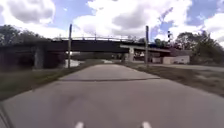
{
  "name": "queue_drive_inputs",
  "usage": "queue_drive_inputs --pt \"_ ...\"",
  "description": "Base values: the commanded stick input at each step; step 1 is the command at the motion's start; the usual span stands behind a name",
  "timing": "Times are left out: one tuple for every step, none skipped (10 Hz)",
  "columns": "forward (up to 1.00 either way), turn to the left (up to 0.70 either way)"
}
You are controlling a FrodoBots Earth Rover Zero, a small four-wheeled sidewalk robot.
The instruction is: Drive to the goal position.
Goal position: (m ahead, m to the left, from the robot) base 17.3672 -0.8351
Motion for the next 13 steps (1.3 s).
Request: queue_drive_inputs --pt "1.0 0.0" --pt "1.0 0.0" --pt "1.0 0.0" --pt "1.0 0.0" --pt "1.0 0.0" --pt "1.0 0.0" --pt "1.0 0.0" --pt "1.0 0.0" --pt "1.0 0.0" --pt "1.0 0.0" --pt "1.0 0.0" --pt "1.0 0.0" --pt "1.0 0.0"
